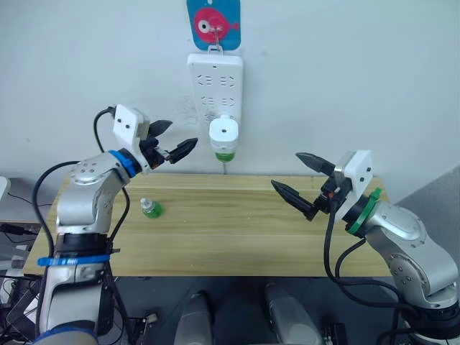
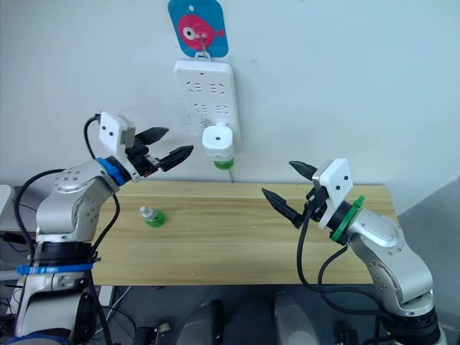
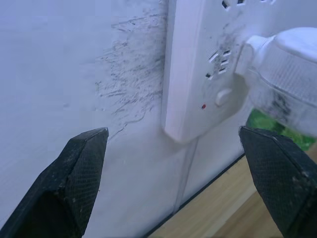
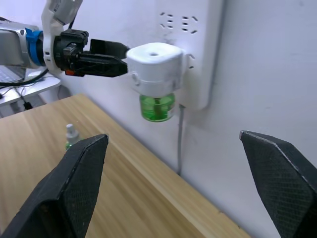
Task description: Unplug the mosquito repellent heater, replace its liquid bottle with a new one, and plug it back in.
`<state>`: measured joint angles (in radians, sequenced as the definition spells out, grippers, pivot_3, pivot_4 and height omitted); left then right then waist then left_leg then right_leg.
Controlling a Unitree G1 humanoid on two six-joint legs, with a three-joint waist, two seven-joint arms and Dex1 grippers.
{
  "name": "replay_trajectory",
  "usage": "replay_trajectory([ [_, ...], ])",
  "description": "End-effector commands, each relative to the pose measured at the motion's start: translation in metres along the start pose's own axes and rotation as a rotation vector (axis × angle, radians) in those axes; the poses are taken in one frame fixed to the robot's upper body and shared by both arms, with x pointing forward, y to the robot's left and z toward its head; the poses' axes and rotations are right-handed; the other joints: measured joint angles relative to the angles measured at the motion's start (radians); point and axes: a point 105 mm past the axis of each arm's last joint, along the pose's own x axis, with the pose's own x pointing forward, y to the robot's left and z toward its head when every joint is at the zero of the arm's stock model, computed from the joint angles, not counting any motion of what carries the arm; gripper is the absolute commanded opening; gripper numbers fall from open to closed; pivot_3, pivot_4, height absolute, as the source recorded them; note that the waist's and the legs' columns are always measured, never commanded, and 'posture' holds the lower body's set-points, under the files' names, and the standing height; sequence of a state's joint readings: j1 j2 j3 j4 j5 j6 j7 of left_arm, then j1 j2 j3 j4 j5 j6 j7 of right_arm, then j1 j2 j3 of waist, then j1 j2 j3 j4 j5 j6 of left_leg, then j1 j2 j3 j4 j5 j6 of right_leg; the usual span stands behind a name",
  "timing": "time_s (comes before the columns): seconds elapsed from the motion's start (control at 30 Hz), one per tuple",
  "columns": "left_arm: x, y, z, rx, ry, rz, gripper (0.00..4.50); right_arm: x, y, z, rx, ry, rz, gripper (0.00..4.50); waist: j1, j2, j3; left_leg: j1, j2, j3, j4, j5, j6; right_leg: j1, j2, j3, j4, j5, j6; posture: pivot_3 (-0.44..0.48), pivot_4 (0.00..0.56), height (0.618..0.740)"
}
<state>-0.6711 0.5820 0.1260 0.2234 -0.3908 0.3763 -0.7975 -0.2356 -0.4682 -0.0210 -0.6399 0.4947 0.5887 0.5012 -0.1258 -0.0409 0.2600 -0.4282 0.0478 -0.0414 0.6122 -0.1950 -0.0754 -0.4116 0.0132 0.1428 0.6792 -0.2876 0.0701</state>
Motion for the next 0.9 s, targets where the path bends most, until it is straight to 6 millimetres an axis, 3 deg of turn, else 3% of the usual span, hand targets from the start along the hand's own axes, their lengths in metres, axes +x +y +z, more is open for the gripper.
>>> replay_trajectory([
  [0.03, 0.010, 0.003, 0.014, 0.047, -0.039, -0.033, 4.50, 0.000, 0.006, 0.019, -0.030, -0.061, 0.007, 4.44, -0.013, 0.000, 0.001, -0.001, 0.000, -0.001, 0.000, 0.000, 0.000, 0.000, 0.000, 0.000, 0.000, 0.000, 0.000, -0.250, 0.294, 0.740],
  [0.27, 0.030, 0.000, 0.023, 0.066, -0.057, -0.116, 4.50, -0.001, 0.009, 0.021, -0.022, -0.063, -0.006, 4.44, -0.012, 0.007, 0.008, -0.005, -0.001, -0.010, 0.007, 0.000, 0.000, 0.002, -0.001, -0.009, 0.000, -0.001, 0.002, -0.263, 0.298, 0.740],
  [0.47, 0.040, -0.020, 0.030, 0.069, -0.068, -0.243, 4.50, -0.002, 0.011, 0.022, -0.022, -0.062, -0.007, 4.44, -0.016, 0.007, 0.019, -0.007, -0.001, -0.014, 0.016, 0.000, -0.001, 0.006, -0.001, -0.013, 0.001, -0.003, 0.005, -0.272, 0.297, 0.740],
  [0.77, 0.041, -0.026, 0.039, 0.070, -0.076, -0.308, 4.50, 0.002, 0.013, 0.026, -0.018, -0.079, -0.010, 4.44, -0.028, 0.009, 0.021, -0.007, -0.001, -0.016, 0.014, 0.000, 0.000, 0.005, 0.000, -0.015, 0.002, -0.001, 0.002, -0.280, 0.293, 0.740],
  [0.9, 0.040, -0.027, 0.039, 0.050, -0.060, -0.323, 3.33, 0.012, 0.009, 0.027, -0.036, -0.074, -0.056, 4.50, -0.031, 0.009, 0.021, -0.007, -0.001, -0.016, 0.014, 0.000, 0.000, 0.005, -0.001, -0.015, 0.001, -0.001, 0.002, -0.277, 0.290, 0.740],
])
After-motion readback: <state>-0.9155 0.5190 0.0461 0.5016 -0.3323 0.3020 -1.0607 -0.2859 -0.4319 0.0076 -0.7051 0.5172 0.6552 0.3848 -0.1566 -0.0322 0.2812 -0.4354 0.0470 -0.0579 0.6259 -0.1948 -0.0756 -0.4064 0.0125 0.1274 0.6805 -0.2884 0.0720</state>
